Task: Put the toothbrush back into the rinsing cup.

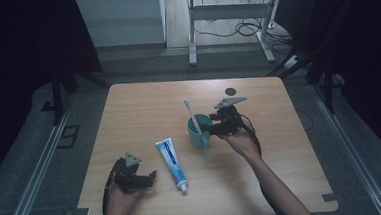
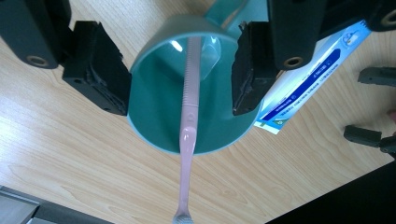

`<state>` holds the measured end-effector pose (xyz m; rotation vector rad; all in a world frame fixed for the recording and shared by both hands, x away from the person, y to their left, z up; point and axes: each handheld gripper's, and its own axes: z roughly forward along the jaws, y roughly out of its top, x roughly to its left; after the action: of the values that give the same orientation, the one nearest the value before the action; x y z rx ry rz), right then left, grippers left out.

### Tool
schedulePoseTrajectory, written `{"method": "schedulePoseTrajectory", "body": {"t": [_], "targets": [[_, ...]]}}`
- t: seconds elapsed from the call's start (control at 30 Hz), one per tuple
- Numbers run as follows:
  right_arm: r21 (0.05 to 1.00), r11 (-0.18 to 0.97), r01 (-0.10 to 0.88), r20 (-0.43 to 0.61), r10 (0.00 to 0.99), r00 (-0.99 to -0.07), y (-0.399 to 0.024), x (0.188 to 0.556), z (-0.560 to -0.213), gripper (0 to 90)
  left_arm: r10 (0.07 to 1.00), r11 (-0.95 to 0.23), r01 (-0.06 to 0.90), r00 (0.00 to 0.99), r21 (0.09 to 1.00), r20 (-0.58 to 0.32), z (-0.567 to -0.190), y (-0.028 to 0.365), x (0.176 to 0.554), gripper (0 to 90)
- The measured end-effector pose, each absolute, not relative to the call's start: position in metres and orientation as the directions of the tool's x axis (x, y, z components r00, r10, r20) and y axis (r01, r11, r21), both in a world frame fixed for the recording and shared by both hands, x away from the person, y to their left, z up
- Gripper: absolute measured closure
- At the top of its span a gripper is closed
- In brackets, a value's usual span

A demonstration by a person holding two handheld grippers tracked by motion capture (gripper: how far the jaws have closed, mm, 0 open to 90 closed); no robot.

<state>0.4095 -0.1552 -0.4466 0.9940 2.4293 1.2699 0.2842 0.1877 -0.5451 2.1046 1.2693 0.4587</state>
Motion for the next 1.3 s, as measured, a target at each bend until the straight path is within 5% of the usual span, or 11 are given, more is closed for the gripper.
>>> {"method": "schedulePoseTrajectory", "body": {"t": [0.77, 1.3], "targets": [[0.772, 0.437, 0.462, 0.071, 0.663, -0.745, -0.18, 0.391, -0.441, 14.3, 0.879, -0.337, 0.66, 0.476, 0.671, -0.026, -0.545, 0.188, 0.284, 5.1], [0.769, 0.464, 0.44, 0.028, 0.663, -0.748, -0.2, 0.374, -0.444, 6.9, 0.881, -0.333, 0.662, 0.473, 0.671, -0.029, -0.545, 0.187, 0.284, 5.1]]}}
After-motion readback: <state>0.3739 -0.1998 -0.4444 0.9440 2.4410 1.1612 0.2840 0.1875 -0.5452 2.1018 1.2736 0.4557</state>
